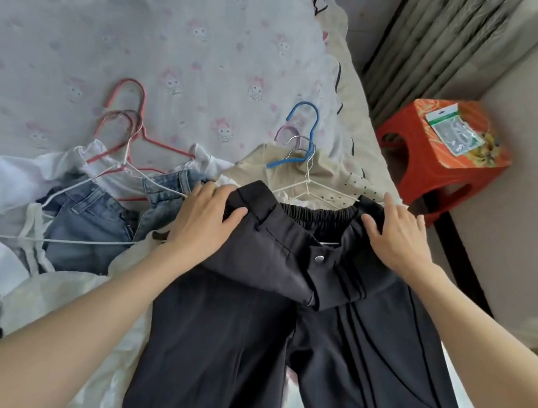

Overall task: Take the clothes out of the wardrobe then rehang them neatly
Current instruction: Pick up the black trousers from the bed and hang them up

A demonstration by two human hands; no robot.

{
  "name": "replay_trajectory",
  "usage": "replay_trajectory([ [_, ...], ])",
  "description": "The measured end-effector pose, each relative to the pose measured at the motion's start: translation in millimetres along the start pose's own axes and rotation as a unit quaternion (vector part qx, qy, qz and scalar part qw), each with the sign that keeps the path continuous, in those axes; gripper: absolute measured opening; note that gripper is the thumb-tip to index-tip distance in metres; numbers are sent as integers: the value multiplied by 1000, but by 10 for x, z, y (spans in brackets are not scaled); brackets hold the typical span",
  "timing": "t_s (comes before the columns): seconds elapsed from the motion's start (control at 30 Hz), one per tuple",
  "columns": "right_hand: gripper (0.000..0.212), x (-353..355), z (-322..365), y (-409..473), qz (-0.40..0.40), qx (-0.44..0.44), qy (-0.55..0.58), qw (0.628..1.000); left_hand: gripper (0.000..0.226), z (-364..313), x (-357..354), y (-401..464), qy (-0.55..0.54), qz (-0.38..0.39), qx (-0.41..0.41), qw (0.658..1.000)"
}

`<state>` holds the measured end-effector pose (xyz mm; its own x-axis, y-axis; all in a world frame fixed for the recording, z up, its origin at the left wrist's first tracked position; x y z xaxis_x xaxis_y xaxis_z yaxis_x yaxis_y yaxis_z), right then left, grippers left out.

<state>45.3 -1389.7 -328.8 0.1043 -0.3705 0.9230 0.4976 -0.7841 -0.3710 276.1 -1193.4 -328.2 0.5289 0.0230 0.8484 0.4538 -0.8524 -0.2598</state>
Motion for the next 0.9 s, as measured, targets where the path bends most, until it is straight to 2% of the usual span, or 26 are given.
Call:
replay_trajectory([
  [0.07, 63, 52, -8, 10, 16, 9, -3, 1000, 41, 12, -12, -66, -71, 25, 14, 997],
  [0.17, 63, 140, -48, -89, 35, 5, -40, 999, 32, -74, 68, -252, -125, 3, 6, 992],
  [0.23, 54, 189, -125, -239, 28, 0, -47, 999, 32, -207, 152, -430, -141, -11, -2, 990],
  [0.3, 39, 249, -210, -454, 3, 18, -1, 1000, 34, -353, 249, -604, -152, -19, -21, 988],
  [0.4, 30, 384, -298, -844, -12, 59, 65, 996, 37, -513, 400, -805, -147, -23, -48, 988],
  [0.57, 33, 742, -416, -1634, -32, 88, 99, 991, 36, -788, 689, -1100, -110, -53, -69, 990],
  [0.67, 35, 940, -604, -2179, -63, 63, 121, 989, 36, -1123, 867, -1326, -88, -80, -93, 989],
  [0.8, 32, 1245, -1005, -3058, -95, 5, 157, 983, 36, -1831, 1017, -1636, -76, -42, -156, 984],
  [0.9, 26, 1541, -1335, -3876, -162, -21, 211, 964, 36, -2503, 1107, -1988, -74, -42, -217, 972],
])
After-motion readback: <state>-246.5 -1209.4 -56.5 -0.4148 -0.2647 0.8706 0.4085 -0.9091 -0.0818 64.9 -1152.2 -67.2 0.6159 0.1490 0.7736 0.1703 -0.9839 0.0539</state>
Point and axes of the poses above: each hand's wrist, its own y-axis towards the middle knuckle, its own x-axis out of the back of the hand, z = x × y, the point moved 5 cm from there along y, towards the middle knuckle, and after that the axes turned 13 degrees about z, right-handed, at the moved point
